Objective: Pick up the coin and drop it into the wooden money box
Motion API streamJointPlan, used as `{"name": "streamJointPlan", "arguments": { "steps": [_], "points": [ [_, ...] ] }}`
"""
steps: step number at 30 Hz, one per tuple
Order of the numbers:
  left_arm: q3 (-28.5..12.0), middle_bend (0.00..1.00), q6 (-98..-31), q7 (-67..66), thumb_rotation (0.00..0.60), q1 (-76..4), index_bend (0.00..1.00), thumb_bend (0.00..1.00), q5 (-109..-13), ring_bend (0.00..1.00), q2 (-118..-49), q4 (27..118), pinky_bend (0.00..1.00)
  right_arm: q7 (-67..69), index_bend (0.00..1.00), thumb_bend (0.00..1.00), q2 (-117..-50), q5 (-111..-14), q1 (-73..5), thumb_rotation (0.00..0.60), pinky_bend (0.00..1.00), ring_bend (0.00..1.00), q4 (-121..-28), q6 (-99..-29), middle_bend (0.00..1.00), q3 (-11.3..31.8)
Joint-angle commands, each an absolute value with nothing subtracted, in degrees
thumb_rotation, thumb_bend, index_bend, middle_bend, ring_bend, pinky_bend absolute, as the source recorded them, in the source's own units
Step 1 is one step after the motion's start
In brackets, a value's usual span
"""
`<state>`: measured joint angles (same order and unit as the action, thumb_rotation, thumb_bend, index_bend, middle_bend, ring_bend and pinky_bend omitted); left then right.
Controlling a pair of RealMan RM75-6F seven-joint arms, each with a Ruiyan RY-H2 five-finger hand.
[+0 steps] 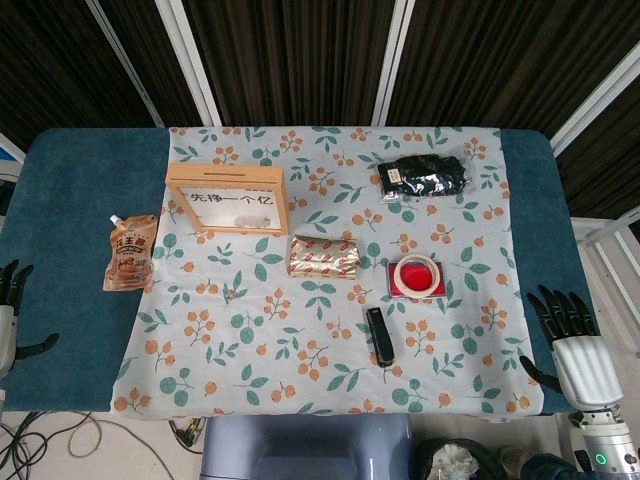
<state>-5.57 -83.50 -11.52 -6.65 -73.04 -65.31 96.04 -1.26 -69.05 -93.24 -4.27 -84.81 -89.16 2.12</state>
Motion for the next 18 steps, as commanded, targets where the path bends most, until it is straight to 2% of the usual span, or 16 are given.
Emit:
{"name": "streamJointPlan", "arguments": {
  "steps": [1, 18],
  "points": [
    [-5.5, 0.00, -83.3, -11.5, 0.600, -6.6, 0.11, 0.06, -73.0, 0.00, -65.3, 96.0, 0.00, -1.4, 0.00, 0.30, -68.9, -93.3, -4.4, 0.600, 0.00, 0.00, -84.9, -88.8, 0.00, 1.9],
    [-5.9, 0.00, -81.5, -11.6, 0.600, -7.1, 0.14, 0.07, -71.7, 0.00, -65.7, 95.8, 0.00, -2.7, 0.00, 0.30, -68.1, -92.4, -4.5, 0.600, 0.00, 0.00, -85.6, -88.4, 0.00, 2.2]
  ]
}}
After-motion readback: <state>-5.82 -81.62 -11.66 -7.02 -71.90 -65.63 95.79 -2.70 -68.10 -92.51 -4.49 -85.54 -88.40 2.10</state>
